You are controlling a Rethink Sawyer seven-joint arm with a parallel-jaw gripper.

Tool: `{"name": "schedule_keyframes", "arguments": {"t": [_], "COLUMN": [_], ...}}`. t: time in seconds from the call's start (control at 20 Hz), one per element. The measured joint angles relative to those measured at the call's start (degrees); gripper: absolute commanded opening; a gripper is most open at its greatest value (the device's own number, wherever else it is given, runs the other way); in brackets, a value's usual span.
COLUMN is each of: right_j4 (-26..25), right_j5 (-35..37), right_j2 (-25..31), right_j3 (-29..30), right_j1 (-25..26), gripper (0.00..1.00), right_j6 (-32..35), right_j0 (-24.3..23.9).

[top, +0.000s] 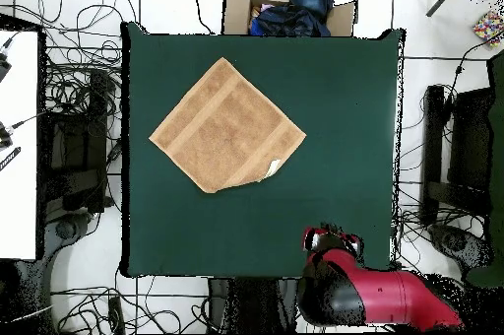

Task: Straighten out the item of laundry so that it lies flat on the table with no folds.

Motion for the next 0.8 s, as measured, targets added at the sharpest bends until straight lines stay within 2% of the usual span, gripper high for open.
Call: {"name": "schedule_keyframes", "arguments": {"t": [0.35,0.8], "right_j4": [0.6,4.4], "right_j5": [0.4,0.2], "right_j2": [2.2,1.9], "right_j3": [0.1,-6.1], "right_j1": [0.4,6.4], "gripper": [0.00,0.00], "right_j6": [0.0,0.0], "right_j0": [-3.9,5.3]}}
